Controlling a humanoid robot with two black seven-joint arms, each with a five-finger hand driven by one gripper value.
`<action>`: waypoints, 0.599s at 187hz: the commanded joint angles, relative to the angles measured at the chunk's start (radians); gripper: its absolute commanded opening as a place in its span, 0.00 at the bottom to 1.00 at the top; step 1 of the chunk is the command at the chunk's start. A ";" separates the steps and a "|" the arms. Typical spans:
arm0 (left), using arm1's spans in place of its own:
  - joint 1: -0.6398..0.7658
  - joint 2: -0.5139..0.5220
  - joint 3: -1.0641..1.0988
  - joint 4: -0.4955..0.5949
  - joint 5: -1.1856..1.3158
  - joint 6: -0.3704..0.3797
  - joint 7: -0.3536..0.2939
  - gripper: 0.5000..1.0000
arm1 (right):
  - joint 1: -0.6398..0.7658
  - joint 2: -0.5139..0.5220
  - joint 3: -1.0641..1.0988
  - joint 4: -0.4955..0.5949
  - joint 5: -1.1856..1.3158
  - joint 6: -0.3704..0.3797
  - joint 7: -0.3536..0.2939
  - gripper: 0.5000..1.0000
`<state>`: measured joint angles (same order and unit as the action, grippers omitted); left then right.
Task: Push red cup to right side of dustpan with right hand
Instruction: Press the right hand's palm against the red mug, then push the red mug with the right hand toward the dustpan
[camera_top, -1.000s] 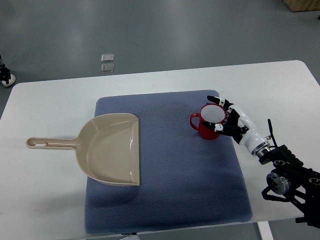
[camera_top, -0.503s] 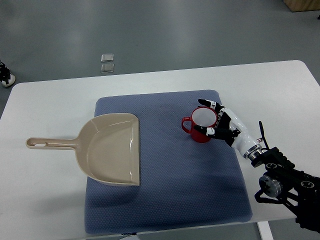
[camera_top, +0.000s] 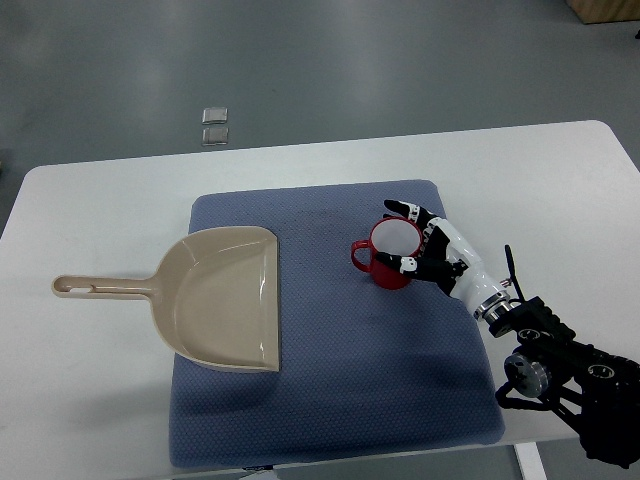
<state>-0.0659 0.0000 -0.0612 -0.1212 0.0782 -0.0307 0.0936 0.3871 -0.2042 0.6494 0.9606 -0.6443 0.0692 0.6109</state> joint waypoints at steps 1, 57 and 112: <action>0.000 0.000 0.000 0.000 0.000 0.000 0.000 1.00 | 0.001 0.006 -0.004 0.000 -0.002 -0.003 0.000 0.85; 0.000 0.000 0.000 0.000 0.000 0.000 0.000 1.00 | -0.001 0.042 -0.005 -0.005 -0.034 -0.015 0.000 0.85; 0.000 0.000 0.000 0.000 0.000 0.000 0.000 1.00 | -0.002 0.051 -0.011 -0.008 -0.035 -0.020 0.000 0.85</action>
<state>-0.0660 0.0000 -0.0613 -0.1212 0.0783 -0.0307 0.0936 0.3856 -0.1556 0.6402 0.9528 -0.6796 0.0506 0.6109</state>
